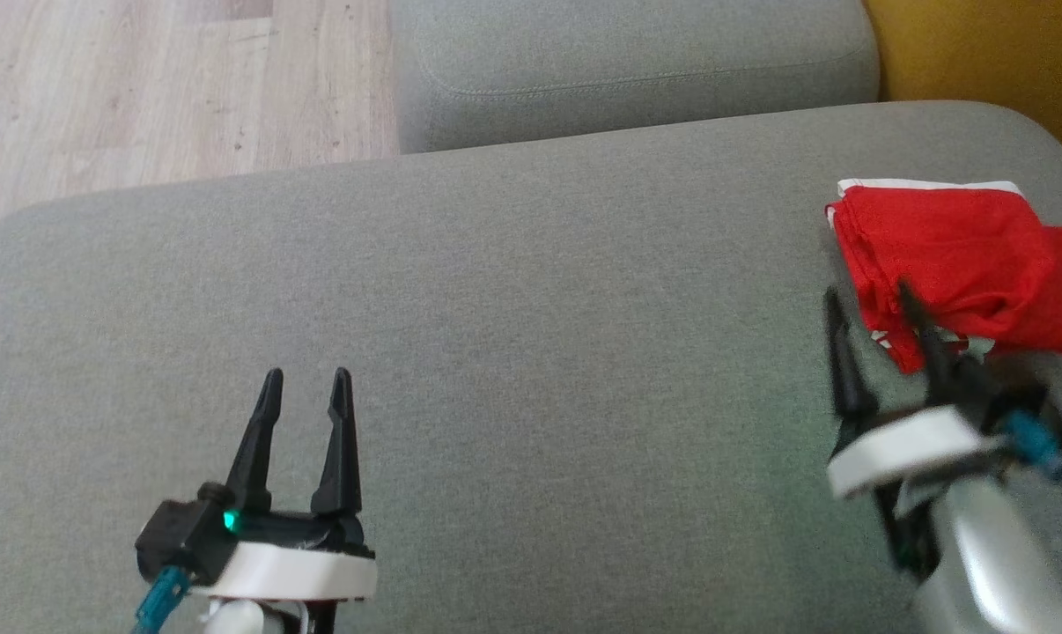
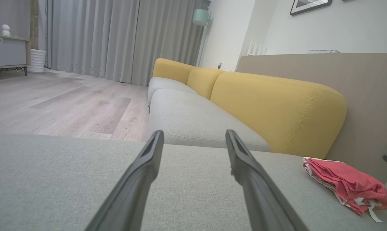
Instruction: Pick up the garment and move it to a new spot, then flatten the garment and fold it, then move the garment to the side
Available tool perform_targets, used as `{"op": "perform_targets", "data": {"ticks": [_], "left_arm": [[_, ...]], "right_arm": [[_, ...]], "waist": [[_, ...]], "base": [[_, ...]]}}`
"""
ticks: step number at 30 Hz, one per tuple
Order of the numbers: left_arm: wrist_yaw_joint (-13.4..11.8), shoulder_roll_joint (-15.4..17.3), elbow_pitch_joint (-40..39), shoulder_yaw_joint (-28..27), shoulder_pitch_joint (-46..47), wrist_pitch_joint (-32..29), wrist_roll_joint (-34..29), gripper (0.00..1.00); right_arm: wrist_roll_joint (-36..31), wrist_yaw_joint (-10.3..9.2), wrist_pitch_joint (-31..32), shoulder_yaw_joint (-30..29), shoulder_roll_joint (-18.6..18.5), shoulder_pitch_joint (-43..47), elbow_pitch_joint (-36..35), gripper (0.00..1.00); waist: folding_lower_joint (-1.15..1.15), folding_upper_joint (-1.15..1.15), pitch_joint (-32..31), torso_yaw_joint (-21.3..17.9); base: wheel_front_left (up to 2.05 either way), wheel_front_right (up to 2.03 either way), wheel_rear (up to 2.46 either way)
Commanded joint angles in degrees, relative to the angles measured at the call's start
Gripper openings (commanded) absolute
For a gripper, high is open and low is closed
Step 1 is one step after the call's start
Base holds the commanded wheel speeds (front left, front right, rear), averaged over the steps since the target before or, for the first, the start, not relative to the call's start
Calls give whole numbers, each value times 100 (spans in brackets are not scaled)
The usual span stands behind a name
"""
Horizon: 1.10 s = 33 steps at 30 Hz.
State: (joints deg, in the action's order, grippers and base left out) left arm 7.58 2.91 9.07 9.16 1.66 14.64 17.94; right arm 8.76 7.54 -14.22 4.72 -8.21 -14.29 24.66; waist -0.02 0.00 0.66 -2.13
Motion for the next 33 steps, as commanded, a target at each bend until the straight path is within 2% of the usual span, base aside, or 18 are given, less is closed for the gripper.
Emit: {"op": "perform_targets", "data": {"ticks": [1, 4, 8, 33], "left_arm": [[-9, 1, -173, -226, 155, 36, -20, 100], [-9, 0, -139, -278, 89, 36, -20, 100], [-9, -1, -111, -350, 32, 36, -8, 100], [-11, -2, -233, -498, -33, 36, -3, 100]], "right_arm": [[-112, -5, -74, 41, 132, 21, -336, 100], [-218, -5, -75, -138, 363, 397, -664, 100], [-269, -5, -76, -225, 491, 705, -956, 100], [-98, -5, -77, -163, 533, 931, -1114, 100]], "waist": [[2, 0, -2, 0], [2, 0, -14, -13], [2, 0, -29, -37], [2, 0, -83, 29]], "base": [[0, 0, 0], [0, 0, 0], [0, 0, 0], [0, 0, 0]]}}
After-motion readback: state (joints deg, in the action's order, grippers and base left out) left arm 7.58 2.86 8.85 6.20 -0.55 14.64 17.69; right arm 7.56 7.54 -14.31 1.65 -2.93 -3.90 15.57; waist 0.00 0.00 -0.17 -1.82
